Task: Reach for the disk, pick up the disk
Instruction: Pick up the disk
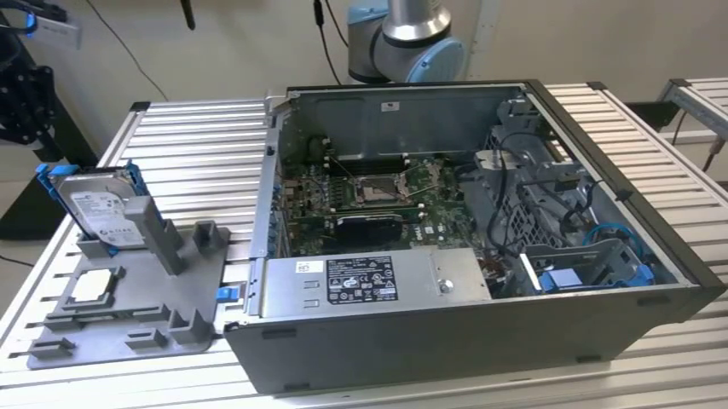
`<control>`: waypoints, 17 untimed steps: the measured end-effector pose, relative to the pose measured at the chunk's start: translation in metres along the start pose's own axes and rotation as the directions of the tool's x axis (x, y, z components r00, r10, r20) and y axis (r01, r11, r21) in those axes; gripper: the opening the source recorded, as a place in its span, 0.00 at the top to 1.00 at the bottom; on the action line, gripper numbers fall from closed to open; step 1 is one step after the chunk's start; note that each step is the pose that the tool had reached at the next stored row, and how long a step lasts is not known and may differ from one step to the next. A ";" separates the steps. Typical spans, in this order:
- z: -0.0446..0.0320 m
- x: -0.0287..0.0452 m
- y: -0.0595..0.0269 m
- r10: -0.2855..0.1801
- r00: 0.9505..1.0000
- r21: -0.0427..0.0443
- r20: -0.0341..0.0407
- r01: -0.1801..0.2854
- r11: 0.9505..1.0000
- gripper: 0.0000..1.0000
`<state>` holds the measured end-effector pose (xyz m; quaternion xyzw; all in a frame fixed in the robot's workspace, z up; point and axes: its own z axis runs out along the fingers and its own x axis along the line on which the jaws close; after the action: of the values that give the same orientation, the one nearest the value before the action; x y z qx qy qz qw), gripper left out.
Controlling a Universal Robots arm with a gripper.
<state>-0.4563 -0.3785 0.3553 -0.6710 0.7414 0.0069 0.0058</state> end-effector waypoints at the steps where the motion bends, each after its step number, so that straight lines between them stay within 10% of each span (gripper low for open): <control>1: 0.0001 0.0000 0.0000 -0.018 1.000 0.000 0.000 0.018 1.000 1.00; 14: 0.0004 0.0000 0.0000 -0.078 0.997 -0.001 0.000 0.078 0.997 1.00; 15: 0.0004 0.0000 0.0000 -0.078 0.997 -0.001 0.000 0.078 0.997 0.00; 17: 0.0004 0.0000 0.0000 -0.078 0.997 -0.001 0.000 0.078 0.997 0.00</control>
<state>-0.4562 -0.3785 0.3549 -0.6994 0.7146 0.0071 0.0056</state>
